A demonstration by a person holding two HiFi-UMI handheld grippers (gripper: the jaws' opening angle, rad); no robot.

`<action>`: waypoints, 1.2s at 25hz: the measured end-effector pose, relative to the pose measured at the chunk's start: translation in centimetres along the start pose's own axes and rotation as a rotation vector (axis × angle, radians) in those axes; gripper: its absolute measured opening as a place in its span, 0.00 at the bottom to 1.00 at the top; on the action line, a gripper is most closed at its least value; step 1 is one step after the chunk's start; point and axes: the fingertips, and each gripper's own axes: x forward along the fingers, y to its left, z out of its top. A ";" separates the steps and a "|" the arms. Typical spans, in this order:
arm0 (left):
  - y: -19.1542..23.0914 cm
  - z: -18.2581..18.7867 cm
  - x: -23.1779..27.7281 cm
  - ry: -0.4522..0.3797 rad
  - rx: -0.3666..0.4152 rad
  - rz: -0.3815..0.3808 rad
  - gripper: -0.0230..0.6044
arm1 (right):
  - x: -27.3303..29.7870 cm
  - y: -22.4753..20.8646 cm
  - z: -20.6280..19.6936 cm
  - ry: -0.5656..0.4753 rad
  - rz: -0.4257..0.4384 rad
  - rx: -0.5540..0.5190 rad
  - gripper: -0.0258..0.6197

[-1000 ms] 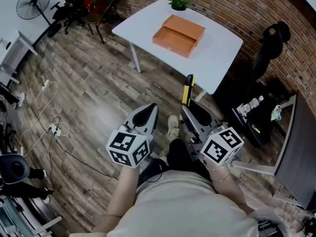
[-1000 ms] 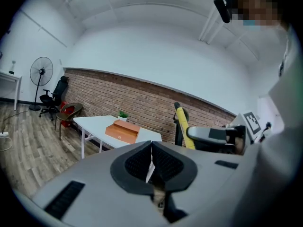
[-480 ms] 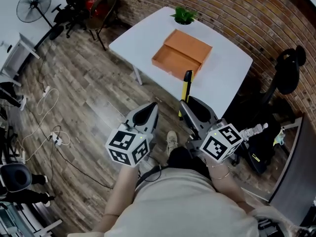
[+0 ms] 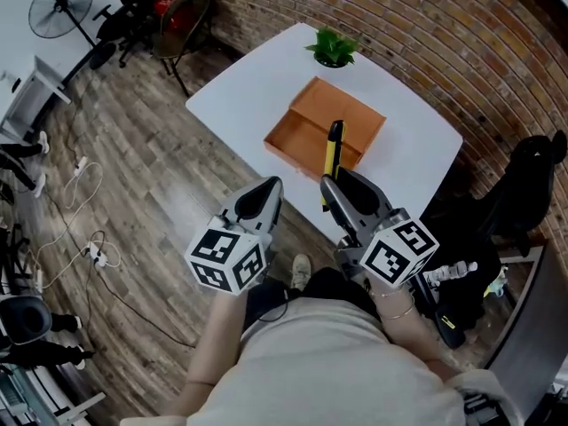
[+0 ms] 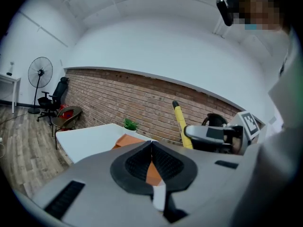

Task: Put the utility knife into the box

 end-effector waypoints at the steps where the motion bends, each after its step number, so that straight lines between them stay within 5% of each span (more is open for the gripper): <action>1: 0.1 0.0 0.4 0.003 0.000 0.001 0.05 | 0.3 -0.4 0.1 0.003 0.002 0.002 0.22; 20: 4.2 -1.1 7.5 0.108 -0.074 -0.071 0.05 | 4.7 -6.3 -0.9 0.074 -0.104 0.058 0.22; 30: 7.1 -2.4 10.0 0.174 -0.109 -0.115 0.05 | 7.6 -9.0 -2.0 0.172 -0.179 -0.003 0.22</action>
